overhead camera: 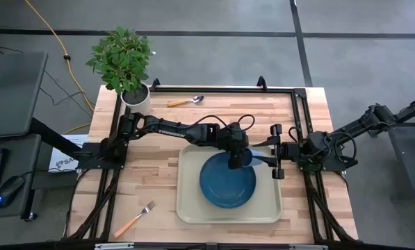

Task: Pick and place plate/cup/fork/spoon on tray
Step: Put the blue cup on the white serving tray to the top right of the blue plate

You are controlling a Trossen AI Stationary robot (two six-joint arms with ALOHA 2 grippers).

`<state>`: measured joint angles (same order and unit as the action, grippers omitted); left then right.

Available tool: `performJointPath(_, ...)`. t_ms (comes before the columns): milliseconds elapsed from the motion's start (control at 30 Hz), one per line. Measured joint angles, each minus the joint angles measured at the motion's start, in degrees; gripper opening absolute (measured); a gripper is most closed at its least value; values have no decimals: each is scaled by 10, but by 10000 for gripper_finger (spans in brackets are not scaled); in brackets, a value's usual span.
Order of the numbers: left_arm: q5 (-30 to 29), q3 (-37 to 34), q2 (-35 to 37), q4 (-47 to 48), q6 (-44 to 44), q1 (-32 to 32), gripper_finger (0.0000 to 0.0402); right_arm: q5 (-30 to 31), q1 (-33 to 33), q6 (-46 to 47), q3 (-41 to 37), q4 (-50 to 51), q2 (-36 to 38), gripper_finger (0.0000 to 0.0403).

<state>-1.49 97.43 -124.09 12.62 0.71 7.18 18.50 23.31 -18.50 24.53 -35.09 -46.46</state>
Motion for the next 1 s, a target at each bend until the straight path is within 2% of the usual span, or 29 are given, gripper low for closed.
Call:
performJointPath(700,11,-1,0,79,-1,0,0,0,0,4,0,2,0,150)
performJointPath(1000,11,18,0,78,-4,0,0,0,0,4,0,2,0,149)
